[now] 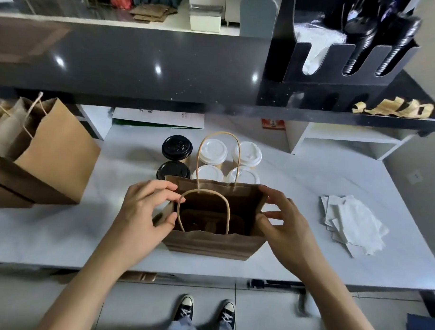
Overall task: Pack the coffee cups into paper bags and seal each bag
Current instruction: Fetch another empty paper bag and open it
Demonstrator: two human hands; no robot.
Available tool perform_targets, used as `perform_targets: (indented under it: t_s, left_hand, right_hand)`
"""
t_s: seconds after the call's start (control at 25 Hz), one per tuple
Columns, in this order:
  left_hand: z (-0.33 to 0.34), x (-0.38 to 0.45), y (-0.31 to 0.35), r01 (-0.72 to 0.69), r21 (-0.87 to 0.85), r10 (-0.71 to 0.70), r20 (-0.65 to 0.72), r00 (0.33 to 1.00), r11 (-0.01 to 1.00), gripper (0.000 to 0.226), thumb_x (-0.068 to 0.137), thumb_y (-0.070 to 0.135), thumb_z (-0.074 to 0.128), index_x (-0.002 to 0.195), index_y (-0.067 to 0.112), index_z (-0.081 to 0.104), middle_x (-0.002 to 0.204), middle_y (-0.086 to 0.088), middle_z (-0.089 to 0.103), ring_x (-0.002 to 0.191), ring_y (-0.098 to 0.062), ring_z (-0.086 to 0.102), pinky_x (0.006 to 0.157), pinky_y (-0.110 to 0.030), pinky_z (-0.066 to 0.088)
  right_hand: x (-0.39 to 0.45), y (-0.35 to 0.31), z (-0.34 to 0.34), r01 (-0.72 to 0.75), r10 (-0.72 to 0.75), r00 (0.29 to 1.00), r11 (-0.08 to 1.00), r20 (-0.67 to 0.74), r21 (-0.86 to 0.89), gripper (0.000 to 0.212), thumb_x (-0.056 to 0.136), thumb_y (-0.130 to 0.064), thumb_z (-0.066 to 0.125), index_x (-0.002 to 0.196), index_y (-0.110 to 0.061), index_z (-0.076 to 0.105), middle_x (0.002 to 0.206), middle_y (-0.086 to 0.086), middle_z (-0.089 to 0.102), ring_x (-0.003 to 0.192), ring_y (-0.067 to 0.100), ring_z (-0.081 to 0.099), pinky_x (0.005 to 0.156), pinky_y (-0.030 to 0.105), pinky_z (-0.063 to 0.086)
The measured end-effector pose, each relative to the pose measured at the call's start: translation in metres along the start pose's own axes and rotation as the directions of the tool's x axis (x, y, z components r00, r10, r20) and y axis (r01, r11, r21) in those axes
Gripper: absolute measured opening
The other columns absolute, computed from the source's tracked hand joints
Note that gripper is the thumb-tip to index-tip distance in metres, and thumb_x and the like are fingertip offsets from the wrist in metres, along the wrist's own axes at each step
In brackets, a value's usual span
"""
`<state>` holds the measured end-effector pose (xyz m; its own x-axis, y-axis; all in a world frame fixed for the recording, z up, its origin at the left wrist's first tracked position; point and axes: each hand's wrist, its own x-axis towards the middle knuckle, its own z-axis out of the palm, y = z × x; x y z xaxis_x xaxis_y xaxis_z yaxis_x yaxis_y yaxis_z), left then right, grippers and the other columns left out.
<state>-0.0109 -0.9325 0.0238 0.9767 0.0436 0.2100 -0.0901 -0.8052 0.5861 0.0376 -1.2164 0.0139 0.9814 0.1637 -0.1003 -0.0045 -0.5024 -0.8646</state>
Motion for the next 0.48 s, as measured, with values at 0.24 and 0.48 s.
perform_targets:
  t_s: [0.24, 0.48]
  left_hand:
    - [-0.010, 0.002, 0.003, -0.025, 0.067, 0.014, 0.152, 0.988, 0.997, 0.047, 0.073, 0.008, 0.087, 0.115, 0.025, 0.074, 0.128, 0.010, 0.062, 0.138, -0.023, 0.041, 0.116, -0.040, 0.029]
    - [-0.014, -0.002, 0.000, -0.006, 0.055, -0.003, 0.160, 0.987, 0.998, 0.065, 0.075, 0.022, 0.087, 0.133, 0.034, 0.061, 0.148, 0.019, 0.041, 0.142, -0.012, 0.029, 0.117, -0.032, 0.022]
  right_hand:
    - [0.010, -0.003, -0.011, 0.053, -0.055, 0.995, 0.998, -0.080, -0.035, 0.029, 0.095, -0.017, 0.062, 0.112, -0.039, 0.070, 0.114, -0.019, 0.059, 0.097, -0.012, 0.063, 0.071, 0.005, 0.048]
    - [0.069, 0.002, -0.027, 0.085, -0.127, 0.975, 0.971, -0.181, -0.222, 0.014, 0.095, -0.015, 0.066, 0.101, -0.026, 0.070, 0.099, -0.013, 0.070, 0.088, 0.002, 0.066, 0.078, 0.020, 0.055]
